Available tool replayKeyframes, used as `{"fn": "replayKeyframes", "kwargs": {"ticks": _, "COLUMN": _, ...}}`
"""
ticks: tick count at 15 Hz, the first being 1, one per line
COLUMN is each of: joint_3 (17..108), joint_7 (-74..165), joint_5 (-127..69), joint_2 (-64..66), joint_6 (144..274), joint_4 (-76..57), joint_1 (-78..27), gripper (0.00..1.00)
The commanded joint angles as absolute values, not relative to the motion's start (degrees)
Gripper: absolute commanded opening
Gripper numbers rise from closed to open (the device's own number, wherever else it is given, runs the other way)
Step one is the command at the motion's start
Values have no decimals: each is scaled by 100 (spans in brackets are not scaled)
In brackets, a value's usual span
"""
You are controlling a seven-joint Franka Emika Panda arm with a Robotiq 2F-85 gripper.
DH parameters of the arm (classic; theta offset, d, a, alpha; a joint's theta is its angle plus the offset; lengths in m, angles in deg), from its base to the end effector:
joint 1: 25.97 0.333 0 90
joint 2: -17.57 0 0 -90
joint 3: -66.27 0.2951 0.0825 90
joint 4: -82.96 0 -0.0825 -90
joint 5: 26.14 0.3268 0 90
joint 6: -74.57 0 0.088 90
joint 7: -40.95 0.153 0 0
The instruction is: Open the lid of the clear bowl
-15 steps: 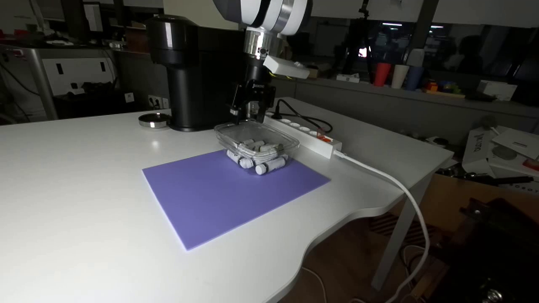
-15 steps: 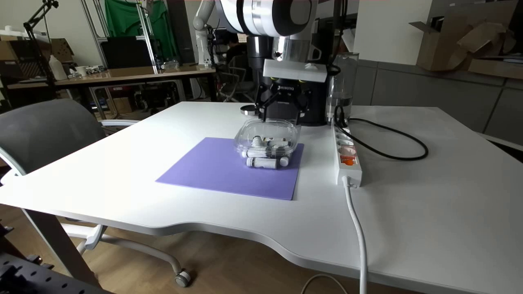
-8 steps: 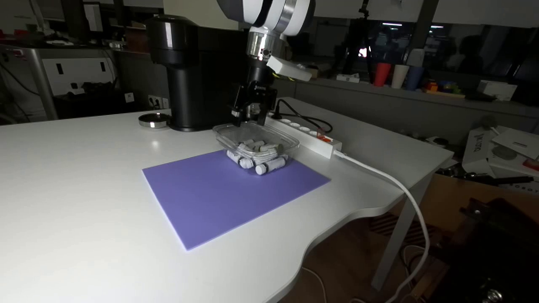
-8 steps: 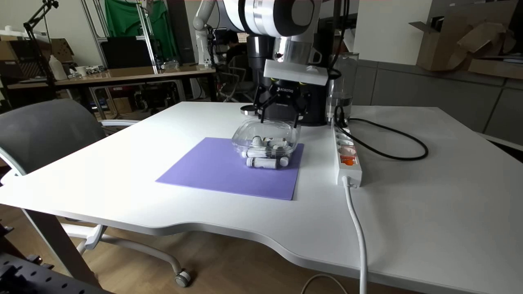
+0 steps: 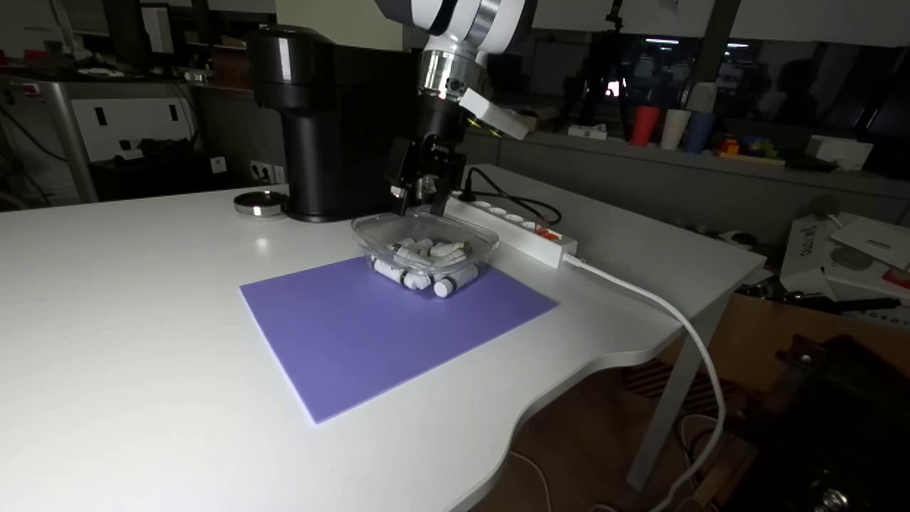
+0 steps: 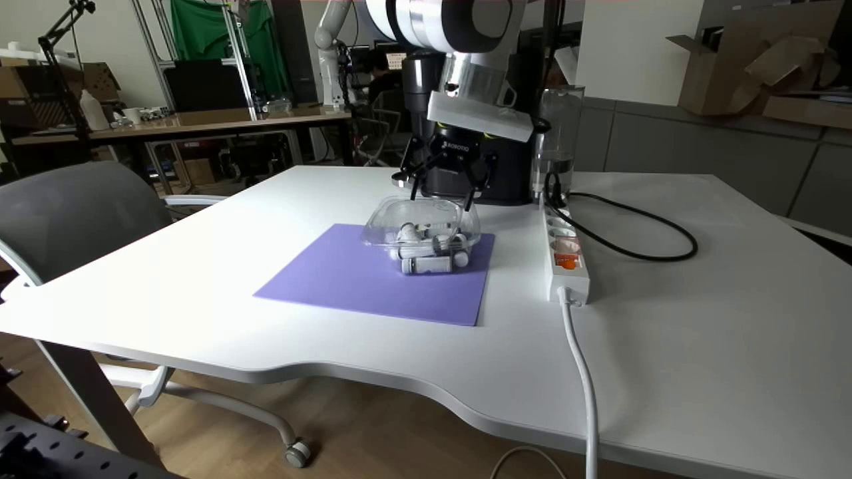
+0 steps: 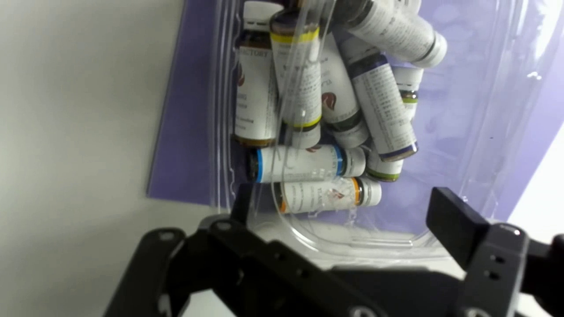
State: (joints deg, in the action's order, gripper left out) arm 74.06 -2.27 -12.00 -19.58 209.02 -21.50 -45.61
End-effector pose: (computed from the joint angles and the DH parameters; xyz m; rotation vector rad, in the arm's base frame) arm 0.5720 -0.1095 0.1557 -2.8225 -0.4854 -0.0072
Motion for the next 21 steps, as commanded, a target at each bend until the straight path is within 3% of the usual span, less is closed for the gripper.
{"fn": "replayKeyframes", "kwargs": {"ticks": 1, "joint_3": 7473, "joint_7": -578, "joint_5": -994, "joint_2": -1541, "joint_6": 20735, "joint_4": -2550, "joint_1": -4602, "gripper": 100}}
{"fn": "replayKeyframes", "kwargs": {"ticks": 21, "joint_3": 7287, "joint_7": -1296, "joint_5": -669, "joint_2": -365, "joint_6": 19740, "joint_4": -3678, "joint_1": -3965, "gripper": 100}}
